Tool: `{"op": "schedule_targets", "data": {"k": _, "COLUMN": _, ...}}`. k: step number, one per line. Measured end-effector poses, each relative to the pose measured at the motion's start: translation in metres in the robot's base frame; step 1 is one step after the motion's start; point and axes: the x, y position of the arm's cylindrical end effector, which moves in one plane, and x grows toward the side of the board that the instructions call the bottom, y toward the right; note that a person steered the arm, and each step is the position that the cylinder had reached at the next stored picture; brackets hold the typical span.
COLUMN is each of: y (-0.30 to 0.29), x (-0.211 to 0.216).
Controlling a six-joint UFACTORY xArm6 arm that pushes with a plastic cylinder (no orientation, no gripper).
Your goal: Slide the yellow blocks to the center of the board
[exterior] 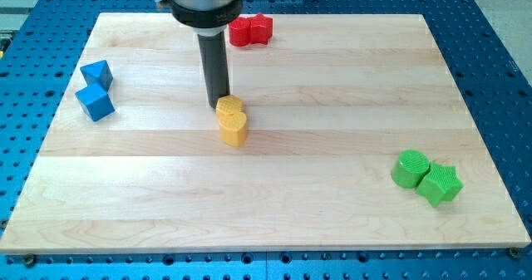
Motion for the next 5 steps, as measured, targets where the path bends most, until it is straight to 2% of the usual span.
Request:
{"op": "schedule_targets", "data": {"k": 2, "y": 0.028, "x": 0.000}}
{"op": "schedule_targets", "data": {"k": 3, "y": 0.097, "x": 0.000}}
{"op": "schedule_targets", "data": {"k": 4, "y": 0.107, "x": -0.003}}
{"op": "schedule_targets", "data": {"k": 5, "y": 0.118, "x": 0.122}}
